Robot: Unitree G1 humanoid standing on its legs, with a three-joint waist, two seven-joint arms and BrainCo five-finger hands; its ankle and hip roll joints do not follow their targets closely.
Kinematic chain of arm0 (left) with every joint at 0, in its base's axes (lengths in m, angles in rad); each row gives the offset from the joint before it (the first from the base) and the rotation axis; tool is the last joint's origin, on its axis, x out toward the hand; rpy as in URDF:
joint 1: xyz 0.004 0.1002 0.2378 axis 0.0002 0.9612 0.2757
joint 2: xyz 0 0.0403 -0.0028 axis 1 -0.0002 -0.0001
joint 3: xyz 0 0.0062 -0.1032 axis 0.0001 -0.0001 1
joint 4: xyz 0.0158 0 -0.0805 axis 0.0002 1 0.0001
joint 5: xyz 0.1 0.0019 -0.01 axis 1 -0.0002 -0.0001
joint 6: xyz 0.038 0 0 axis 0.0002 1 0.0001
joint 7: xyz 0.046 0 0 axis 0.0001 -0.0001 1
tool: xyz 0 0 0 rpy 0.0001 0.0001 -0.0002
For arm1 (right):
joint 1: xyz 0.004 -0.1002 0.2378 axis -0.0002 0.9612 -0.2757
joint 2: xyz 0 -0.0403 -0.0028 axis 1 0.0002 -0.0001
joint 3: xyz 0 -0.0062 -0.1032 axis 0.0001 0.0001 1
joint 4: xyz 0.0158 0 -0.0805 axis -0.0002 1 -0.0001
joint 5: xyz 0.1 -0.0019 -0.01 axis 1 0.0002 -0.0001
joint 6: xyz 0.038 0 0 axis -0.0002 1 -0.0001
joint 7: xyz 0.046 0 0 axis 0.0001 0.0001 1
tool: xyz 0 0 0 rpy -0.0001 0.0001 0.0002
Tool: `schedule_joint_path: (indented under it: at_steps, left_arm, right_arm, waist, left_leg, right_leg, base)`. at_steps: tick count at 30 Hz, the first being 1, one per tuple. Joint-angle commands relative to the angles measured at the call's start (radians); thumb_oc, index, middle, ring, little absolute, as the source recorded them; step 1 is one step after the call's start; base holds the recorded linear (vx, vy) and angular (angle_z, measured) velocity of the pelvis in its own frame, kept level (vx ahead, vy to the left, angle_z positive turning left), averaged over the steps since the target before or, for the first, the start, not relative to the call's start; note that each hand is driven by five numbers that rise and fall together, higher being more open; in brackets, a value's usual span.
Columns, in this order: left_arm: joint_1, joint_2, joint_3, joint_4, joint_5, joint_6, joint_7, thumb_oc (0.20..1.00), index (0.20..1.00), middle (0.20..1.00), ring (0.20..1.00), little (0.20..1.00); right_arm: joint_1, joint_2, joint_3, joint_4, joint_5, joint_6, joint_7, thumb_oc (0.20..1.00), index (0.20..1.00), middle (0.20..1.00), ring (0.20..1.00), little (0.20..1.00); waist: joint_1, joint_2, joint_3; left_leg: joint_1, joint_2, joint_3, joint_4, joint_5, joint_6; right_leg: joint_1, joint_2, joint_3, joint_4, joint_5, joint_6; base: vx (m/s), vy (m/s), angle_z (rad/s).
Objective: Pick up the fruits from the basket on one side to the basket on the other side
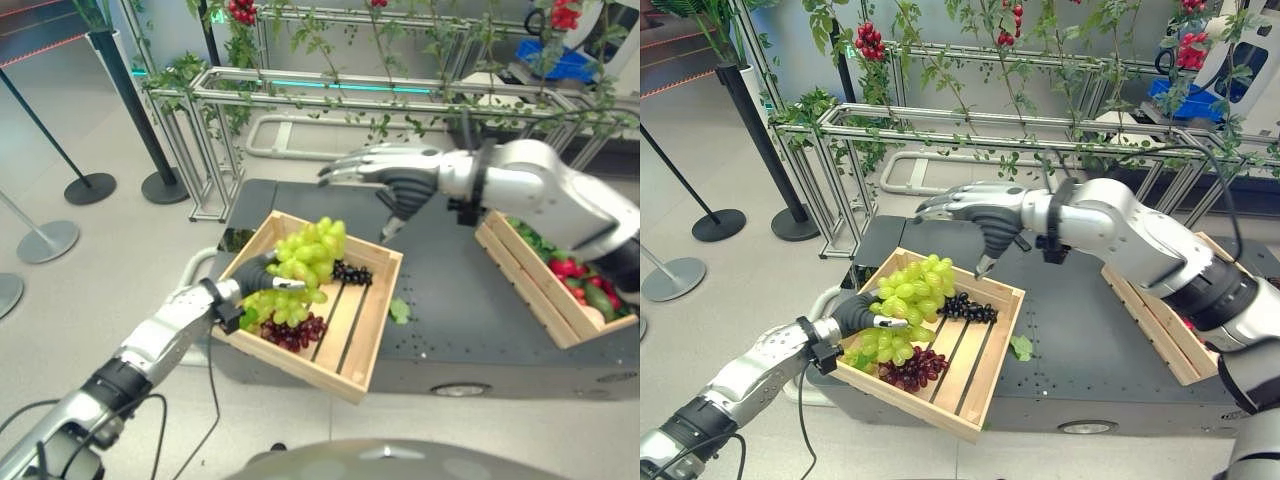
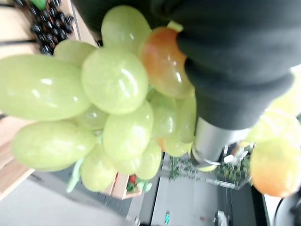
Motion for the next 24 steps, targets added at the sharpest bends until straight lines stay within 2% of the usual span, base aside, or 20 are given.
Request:
schedule_joint_path:
  at_steps: [1,6,7,8,9,12,16,20,24]
  left_arm:
    - [-0.009,0.028,0.103,-0.009,-0.055,-0.097,-0.021,0.2,0.2,0.2,0.2,0.2]
    - [0.104,0.03,0.229,-0.032,-0.054,-0.125,-0.02,0.2,0.2,0.2,0.2,0.2]
    - [0.104,0.033,0.226,-0.034,-0.054,-0.125,-0.02,0.2,0.2,0.2,0.2,0.2]
    - [0.168,0.027,0.3,-0.054,-0.068,-0.139,-0.02,0.2,0.2,0.2,0.2,0.2]
    - [0.193,0.022,0.325,-0.055,-0.069,-0.146,-0.023,0.2,0.2,0.2,0.2,0.2]
    - [0.265,0.006,0.411,-0.065,-0.069,-0.174,-0.025,0.2,0.2,0.2,0.2,0.2]
    - [0.339,-0.05,0.517,-0.062,-0.059,-0.201,-0.022,0.2,0.2,0.2,0.2,0.2]
    - [0.392,-0.12,0.592,-0.066,-0.033,-0.225,-0.001,0.2,0.2,0.2,0.2,0.2]
    - [0.4,-0.166,0.618,-0.055,-0.008,-0.241,0.016,0.2,0.2,0.2,0.2,0.2]
  right_arm:
    - [0.053,-0.072,-0.083,-0.036,0.061,-0.041,-0.042,1.0,1.0,1.0,1.0,1.0]
    - [0.285,-0.122,-0.303,-0.038,0.097,-0.075,-0.085,1.0,1.0,1.0,1.0,1.0]
    - [0.299,-0.121,-0.316,-0.043,0.096,-0.075,-0.084,1.0,1.0,1.0,1.0,1.0]
    - [0.446,-0.114,-0.446,-0.039,0.12,-0.092,-0.102,1.0,1.0,1.0,1.0,1.0]
    - [0.503,-0.098,-0.496,-0.032,0.131,-0.098,-0.111,1.0,1.0,1.0,1.0,1.0]
    - [0.706,0.021,-0.69,0.04,0.265,-0.094,-0.128,1.0,1.0,1.0,1.0,1.0]
    - [0.867,0.186,-0.83,0.103,0.353,-0.093,-0.146,1.0,1.0,1.0,1.0,1.0]
    - [0.947,0.318,-0.883,0.143,0.397,-0.093,-0.162,1.0,1.0,1.0,1.0,1.0]
    - [0.97,0.379,-0.883,0.169,0.417,-0.092,-0.165,1.0,1.0,1.0,1.0,1.0]
  waist:
    - [0.014,-0.032,-0.028]
    - [0.007,-0.027,-0.028]
    - [0.009,-0.03,-0.029]
    - [0.007,-0.03,-0.028]
    - [0.005,-0.028,-0.028]
    - [0.006,-0.027,-0.026]
    - [0.005,-0.023,-0.023]
    - [0.004,-0.016,-0.02]
    - [0.003,-0.01,-0.018]
  left_leg:
    - [-0.011,-0.035,-0.009,0.058,-0.08,0.034]
    - [-0.011,-0.034,-0.01,0.054,-0.078,0.034]
    - [-0.011,-0.034,-0.011,0.054,-0.078,0.034]
    - [-0.012,-0.034,-0.012,0.053,-0.077,0.034]
    - [-0.011,-0.035,-0.013,0.052,-0.077,0.034]
    - [-0.012,-0.035,-0.018,0.05,-0.076,0.036]
    - [-0.012,-0.037,-0.024,0.047,-0.077,0.038]
    - [-0.012,-0.038,-0.028,0.046,-0.079,0.04]
    - [-0.013,-0.04,-0.031,0.047,-0.08,0.042]
  right_leg:
    - [-0.04,-0.025,-0.007,0.144,-0.09,0.071]
    - [-0.041,-0.024,-0.007,0.142,-0.089,0.072]
    - [-0.041,-0.024,-0.007,0.142,-0.089,0.072]
    - [-0.041,-0.025,-0.011,0.142,-0.089,0.073]
    - [-0.042,-0.025,-0.011,0.142,-0.089,0.073]
    - [-0.041,-0.026,-0.015,0.14,-0.09,0.072]
    - [-0.04,-0.026,-0.017,0.141,-0.095,0.071]
    - [-0.042,-0.027,-0.019,0.144,-0.1,0.07]
    - [-0.043,-0.027,-0.018,0.148,-0.104,0.068]
  base:
    - [0.0,0.0,0.0]
    - [0.0,0.0,0.0]
    - [0.0,0.0,0.0]
    - [0.0,0.0,0.0]
    - [0.0,0.0,0.0]
    - [0.0,0.001,0.03]
    - [0.0,0.0,0.0]
    - [0.0,0.0,0.0]
    - [0.0,0.0,0.01]
